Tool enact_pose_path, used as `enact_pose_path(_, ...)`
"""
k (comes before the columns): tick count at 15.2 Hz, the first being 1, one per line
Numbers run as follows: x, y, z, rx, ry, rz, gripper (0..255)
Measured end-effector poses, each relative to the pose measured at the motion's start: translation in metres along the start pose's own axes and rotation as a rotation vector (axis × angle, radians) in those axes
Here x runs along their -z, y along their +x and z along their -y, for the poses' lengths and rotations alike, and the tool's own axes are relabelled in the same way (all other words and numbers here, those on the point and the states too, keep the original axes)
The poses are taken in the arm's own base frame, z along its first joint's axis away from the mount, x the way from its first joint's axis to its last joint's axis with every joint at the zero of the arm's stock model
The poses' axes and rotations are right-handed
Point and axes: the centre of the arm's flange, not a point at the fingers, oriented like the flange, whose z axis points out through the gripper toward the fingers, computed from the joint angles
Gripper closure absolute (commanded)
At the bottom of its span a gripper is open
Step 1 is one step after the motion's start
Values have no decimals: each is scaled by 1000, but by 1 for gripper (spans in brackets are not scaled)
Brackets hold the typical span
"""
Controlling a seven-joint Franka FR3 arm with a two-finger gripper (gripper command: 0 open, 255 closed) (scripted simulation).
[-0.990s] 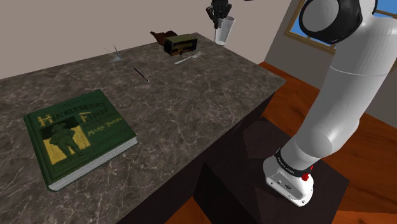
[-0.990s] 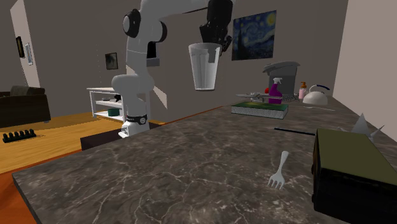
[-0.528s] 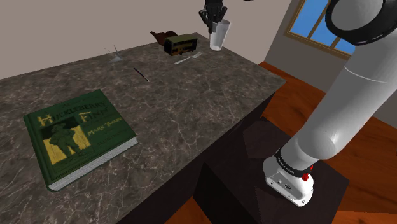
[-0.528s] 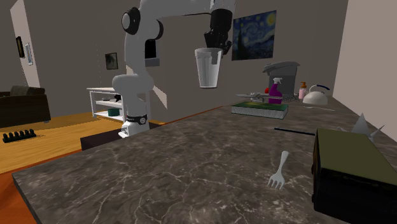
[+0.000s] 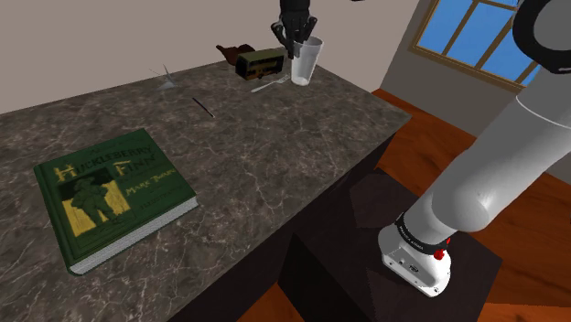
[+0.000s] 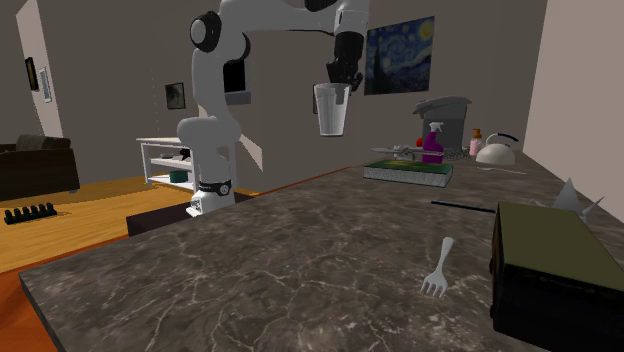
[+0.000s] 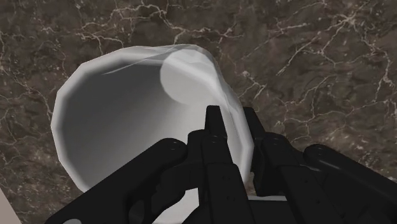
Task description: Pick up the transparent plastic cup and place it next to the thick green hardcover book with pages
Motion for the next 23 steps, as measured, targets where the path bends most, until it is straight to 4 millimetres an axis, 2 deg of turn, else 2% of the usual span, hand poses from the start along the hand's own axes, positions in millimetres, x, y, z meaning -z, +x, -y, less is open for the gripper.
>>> enact_pose_path(3, 6, -19, 30, 0, 0, 0, 255)
enact_pose_path(9, 14, -70, 95, 0, -1, 0, 255)
enact_pose_path(23, 31, -176, 244, 1, 0, 0, 255)
